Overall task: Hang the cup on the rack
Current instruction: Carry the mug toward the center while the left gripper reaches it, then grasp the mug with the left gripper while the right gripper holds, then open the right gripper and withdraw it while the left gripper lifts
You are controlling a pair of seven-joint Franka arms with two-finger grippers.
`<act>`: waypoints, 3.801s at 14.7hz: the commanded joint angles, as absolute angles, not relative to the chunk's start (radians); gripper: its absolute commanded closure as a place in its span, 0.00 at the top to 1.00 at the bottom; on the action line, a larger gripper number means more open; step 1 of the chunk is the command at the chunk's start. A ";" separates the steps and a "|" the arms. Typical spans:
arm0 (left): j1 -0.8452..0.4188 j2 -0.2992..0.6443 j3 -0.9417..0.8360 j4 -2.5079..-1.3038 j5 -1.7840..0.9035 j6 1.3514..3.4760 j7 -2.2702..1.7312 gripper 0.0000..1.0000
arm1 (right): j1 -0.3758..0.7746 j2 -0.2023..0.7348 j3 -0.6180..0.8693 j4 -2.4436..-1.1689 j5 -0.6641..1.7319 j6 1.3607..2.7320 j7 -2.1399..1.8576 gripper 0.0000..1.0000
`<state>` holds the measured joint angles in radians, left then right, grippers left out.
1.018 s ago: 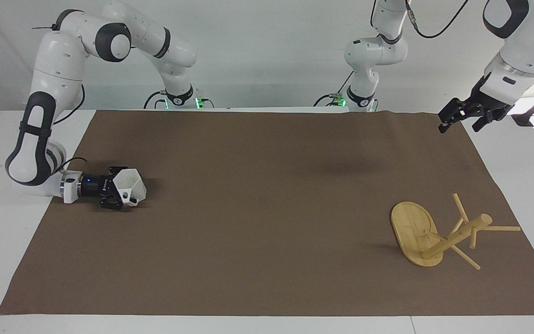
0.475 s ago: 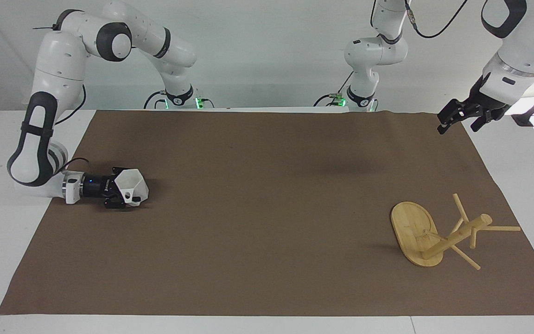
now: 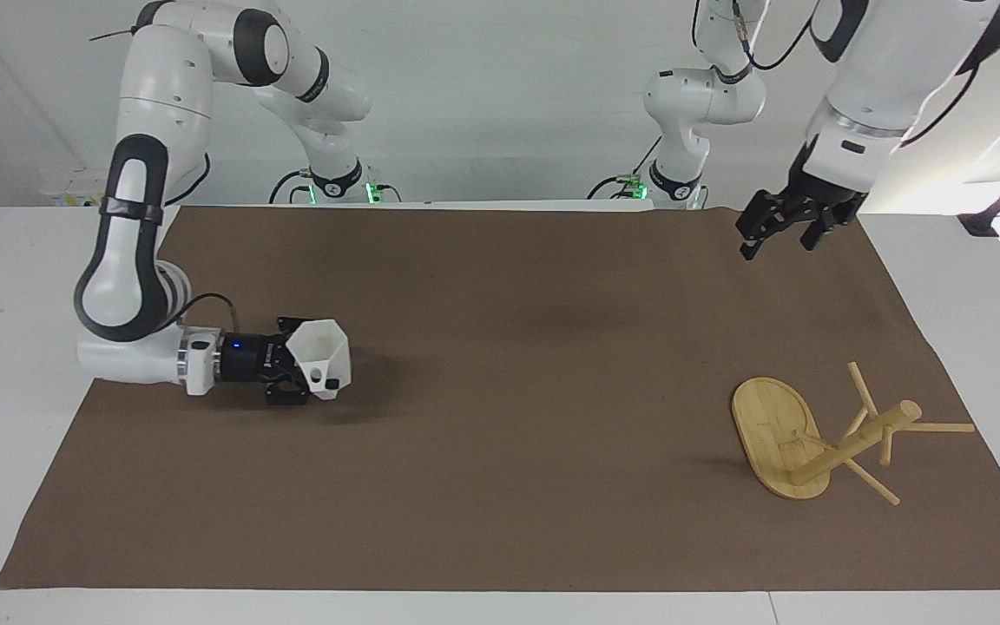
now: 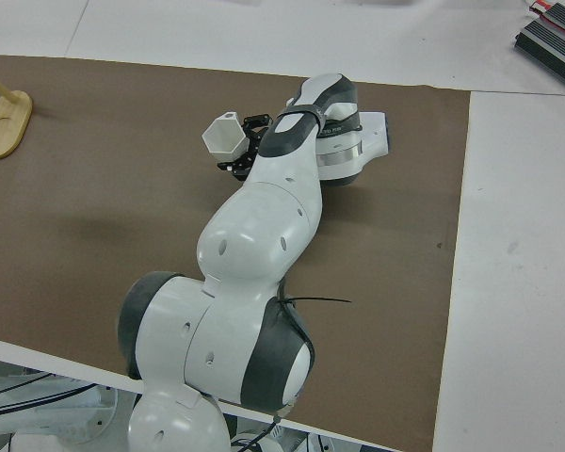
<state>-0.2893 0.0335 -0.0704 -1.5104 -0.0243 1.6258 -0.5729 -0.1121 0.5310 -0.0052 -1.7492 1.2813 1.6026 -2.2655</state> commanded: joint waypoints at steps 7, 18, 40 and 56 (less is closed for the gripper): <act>-0.636 0.322 -0.052 -1.298 0.032 1.713 -1.167 0.99 | 0.201 0.479 -0.009 -1.773 1.479 1.957 -2.138 0.19; -0.681 0.501 -0.046 -1.184 0.041 1.853 -1.223 0.94 | 0.253 0.477 -0.009 -1.773 1.549 1.974 -2.145 0.20; -0.698 0.546 -0.043 -1.187 0.074 1.950 -1.290 0.00 | 0.160 0.468 -0.012 -1.782 1.534 1.855 -2.161 1.00; -0.407 0.173 -0.003 -2.146 0.314 3.136 -1.450 0.00 | -0.164 0.060 -0.023 -1.761 0.498 1.632 -1.541 1.00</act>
